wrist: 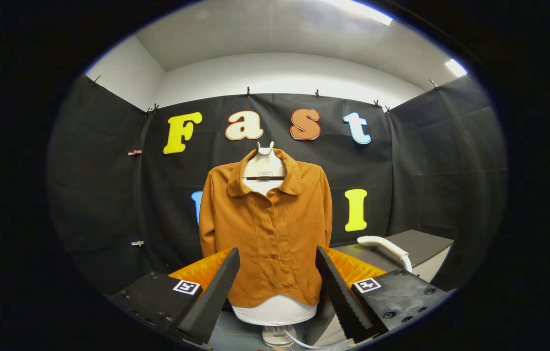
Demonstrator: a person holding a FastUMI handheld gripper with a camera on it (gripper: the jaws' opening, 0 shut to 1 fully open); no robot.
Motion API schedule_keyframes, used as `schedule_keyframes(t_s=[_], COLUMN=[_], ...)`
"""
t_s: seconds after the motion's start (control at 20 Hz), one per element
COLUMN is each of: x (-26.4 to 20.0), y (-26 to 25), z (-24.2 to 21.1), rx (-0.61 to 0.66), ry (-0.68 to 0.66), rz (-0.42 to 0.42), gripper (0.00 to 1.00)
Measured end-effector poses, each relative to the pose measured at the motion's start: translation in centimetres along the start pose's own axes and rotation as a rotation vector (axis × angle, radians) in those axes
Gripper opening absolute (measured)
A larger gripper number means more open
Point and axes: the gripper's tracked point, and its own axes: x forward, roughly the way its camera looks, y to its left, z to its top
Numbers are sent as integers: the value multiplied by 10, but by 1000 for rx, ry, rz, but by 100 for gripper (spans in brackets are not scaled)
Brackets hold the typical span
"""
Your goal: Iron the clothes twice with a garment steamer, once on the left side and once on the right side.
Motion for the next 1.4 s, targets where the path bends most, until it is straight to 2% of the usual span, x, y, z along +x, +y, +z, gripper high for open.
schedule_keyframes(t_s=[0.4, 0.8, 1.1, 1.4], x=[-3, 7, 53, 120], y=[12, -4, -43, -127], z=[-5, -22, -29, -17], rx=[-3, 7, -2, -23], ry=[7, 41, 50, 30], rz=[-56, -139, -150, -162], gripper=[98, 98, 98, 98])
